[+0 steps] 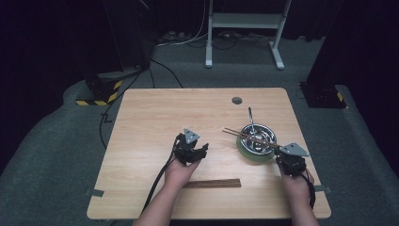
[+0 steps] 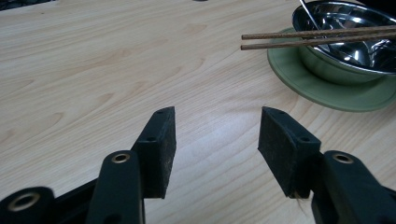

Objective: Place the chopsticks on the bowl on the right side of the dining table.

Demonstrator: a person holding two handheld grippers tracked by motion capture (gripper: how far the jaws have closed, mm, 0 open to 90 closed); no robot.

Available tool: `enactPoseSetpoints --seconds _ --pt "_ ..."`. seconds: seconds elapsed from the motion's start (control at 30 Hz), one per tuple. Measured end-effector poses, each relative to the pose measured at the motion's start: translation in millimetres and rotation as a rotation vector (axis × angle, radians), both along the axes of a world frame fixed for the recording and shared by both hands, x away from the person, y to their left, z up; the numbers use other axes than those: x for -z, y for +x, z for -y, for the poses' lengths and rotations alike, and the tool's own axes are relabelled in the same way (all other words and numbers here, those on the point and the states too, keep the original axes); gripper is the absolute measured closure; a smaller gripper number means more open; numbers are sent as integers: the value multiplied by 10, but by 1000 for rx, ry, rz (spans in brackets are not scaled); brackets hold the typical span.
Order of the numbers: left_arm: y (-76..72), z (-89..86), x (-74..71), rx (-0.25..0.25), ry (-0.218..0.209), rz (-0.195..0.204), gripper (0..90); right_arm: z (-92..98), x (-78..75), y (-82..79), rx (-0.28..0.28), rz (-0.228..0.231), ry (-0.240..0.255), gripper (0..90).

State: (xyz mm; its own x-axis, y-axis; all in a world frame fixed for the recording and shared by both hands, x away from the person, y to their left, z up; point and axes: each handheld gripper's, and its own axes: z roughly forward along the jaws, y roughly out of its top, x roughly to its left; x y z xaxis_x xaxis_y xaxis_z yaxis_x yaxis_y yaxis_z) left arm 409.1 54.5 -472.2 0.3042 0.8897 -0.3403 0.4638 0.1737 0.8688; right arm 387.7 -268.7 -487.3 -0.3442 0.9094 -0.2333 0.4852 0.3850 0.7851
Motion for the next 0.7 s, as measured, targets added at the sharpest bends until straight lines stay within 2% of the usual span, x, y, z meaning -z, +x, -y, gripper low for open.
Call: enactPoseSetpoints --seconds 0.03,0.1,0.27,0.3,0.33,0.37,0.4,0.5,0.53,0.67,0.7 --pt "0 0 0 0 0 0 468 8 4 -9 -7 4 -9 814" --pt "89 91 59 1 14 -31 476 29 9 -26 -1 1 4 814" --pt "189 231 92 15 22 -25 490 74 5 -39 -9 7 5 814" --pt "262 316 85 16 33 -23 496 78 8 -45 -5 7 12 813" --pt "262 316 85 16 33 -23 508 88 6 -41 -9 5 16 813" --pt "332 389 76 9 32 -8 539 89 10 -37 -6 4 16 813" --pt "362 407 74 11 60 -12 574 92 12 -32 -7 3 16 813" --pt "423 489 78 2 53 -18 608 112 14 -15 -13 -1 22 813" --pt "442 504 81 11 75 -18 608 112 14 -15 -13 -1 22 813" --pt "532 610 70 -12 38 -15 610 113 12 6 -18 -3 30 814" --pt "540 605 68 0 63 -13 610 114 14 13 -19 -1 29 814"
